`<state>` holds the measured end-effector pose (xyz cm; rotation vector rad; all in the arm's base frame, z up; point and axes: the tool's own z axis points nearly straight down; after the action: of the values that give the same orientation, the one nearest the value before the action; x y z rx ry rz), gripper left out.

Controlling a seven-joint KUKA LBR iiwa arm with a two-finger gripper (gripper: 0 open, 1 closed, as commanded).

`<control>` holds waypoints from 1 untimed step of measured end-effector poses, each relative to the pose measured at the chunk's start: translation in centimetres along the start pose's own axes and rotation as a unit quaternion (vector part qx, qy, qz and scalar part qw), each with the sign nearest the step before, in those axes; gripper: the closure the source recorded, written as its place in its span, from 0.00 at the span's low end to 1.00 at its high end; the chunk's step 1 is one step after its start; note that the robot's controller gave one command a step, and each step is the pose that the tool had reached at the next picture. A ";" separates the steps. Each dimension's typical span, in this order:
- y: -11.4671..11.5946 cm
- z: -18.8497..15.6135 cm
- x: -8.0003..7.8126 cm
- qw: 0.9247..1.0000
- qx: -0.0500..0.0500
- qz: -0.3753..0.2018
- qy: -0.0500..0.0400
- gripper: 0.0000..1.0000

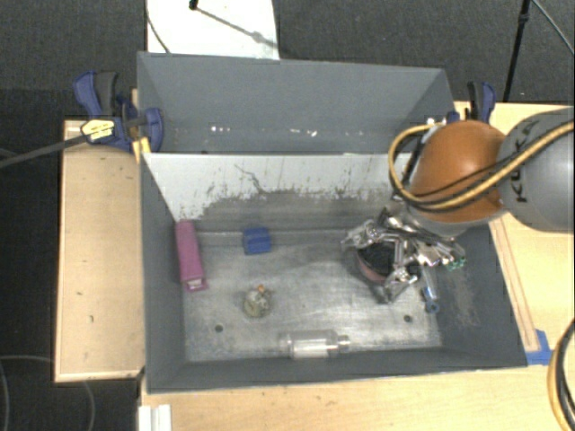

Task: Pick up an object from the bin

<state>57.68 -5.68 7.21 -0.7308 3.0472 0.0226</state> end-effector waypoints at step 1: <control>-1.6 0.0 0.5 0.997 0.006 -0.083 0.005 0.00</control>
Offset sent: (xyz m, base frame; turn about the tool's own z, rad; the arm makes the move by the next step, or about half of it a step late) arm 0.0105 -0.0491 -0.0021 -0.3654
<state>57.97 -7.32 7.19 -0.9818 2.9816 0.0007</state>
